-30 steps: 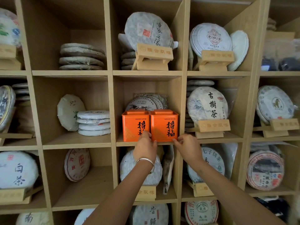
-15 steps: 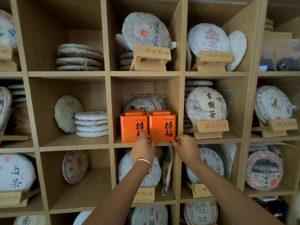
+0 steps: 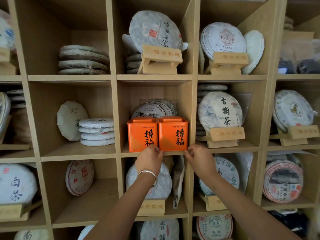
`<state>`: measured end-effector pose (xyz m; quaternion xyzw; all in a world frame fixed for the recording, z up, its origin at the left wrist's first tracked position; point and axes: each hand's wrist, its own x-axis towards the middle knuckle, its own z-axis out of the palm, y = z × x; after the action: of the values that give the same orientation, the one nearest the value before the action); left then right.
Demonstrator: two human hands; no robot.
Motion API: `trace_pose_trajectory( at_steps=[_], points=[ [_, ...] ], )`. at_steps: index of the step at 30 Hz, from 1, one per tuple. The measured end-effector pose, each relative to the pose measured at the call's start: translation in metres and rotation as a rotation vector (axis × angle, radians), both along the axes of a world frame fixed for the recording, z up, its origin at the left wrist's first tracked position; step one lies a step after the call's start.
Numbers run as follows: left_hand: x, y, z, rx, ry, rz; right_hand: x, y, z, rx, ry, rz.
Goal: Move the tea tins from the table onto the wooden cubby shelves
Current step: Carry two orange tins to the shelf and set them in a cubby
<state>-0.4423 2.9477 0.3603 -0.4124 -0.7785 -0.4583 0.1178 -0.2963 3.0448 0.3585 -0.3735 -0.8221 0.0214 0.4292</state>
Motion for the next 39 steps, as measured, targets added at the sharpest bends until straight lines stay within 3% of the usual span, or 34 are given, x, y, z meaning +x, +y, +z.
trace_pose_trajectory(
  at_steps=[22,30,39],
  points=[
    [0.001,0.000,0.003,-0.006,0.041,-0.010,-0.002,0.002,0.001,0.012,0.019,0.010],
    [-0.040,-0.045,0.018,0.244,0.124,0.013,-0.021,-0.030,0.003,0.144,-0.003,0.179],
    [-0.059,-0.053,0.002,0.154,0.057,-0.023,-0.073,-0.058,0.000,0.040,0.019,0.246]
  ],
)
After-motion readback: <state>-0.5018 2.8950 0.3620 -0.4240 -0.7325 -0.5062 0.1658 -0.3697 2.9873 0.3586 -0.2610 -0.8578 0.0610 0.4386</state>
